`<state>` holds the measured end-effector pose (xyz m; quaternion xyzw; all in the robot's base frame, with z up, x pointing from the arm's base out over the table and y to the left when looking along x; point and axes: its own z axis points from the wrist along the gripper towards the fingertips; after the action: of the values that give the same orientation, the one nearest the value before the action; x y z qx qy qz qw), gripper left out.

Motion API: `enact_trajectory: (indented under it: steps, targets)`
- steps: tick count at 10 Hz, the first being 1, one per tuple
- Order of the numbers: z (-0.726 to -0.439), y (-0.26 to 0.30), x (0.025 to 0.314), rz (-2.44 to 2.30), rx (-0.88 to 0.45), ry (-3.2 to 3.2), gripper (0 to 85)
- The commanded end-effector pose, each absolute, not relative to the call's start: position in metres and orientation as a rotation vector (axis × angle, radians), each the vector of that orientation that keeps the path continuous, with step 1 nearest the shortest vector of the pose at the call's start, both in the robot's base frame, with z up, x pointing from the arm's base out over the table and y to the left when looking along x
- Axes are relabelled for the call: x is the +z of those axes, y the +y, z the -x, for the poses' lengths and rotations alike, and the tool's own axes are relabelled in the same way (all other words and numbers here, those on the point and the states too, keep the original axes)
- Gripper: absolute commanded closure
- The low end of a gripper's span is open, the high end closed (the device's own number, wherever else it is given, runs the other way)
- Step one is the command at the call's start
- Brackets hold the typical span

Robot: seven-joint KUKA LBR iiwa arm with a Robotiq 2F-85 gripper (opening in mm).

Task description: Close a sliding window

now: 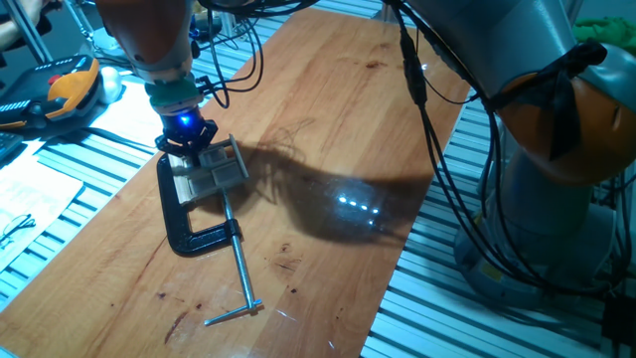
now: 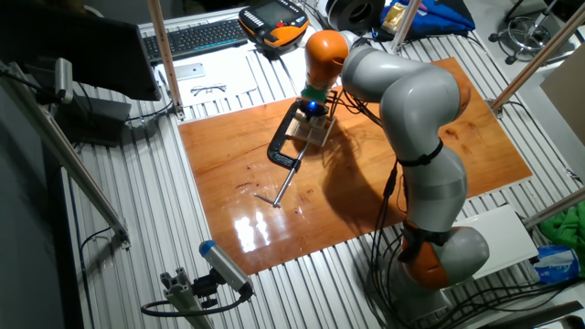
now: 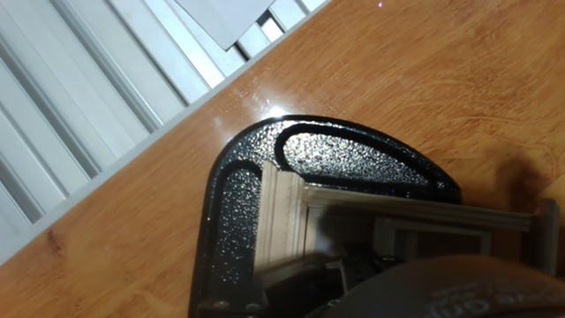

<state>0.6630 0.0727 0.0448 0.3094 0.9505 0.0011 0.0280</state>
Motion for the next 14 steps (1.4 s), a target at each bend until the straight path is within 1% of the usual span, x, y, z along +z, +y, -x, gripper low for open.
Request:
enact_trajectory:
  steps: [1, 14]
  targets:
    - [-0.662, 0.0717, 0.0446, -0.955, 0.001, 2.933, 85.0]
    - [-0.6533, 0.064, 0.0435, -0.924, -0.025, 2.939, 85.0]
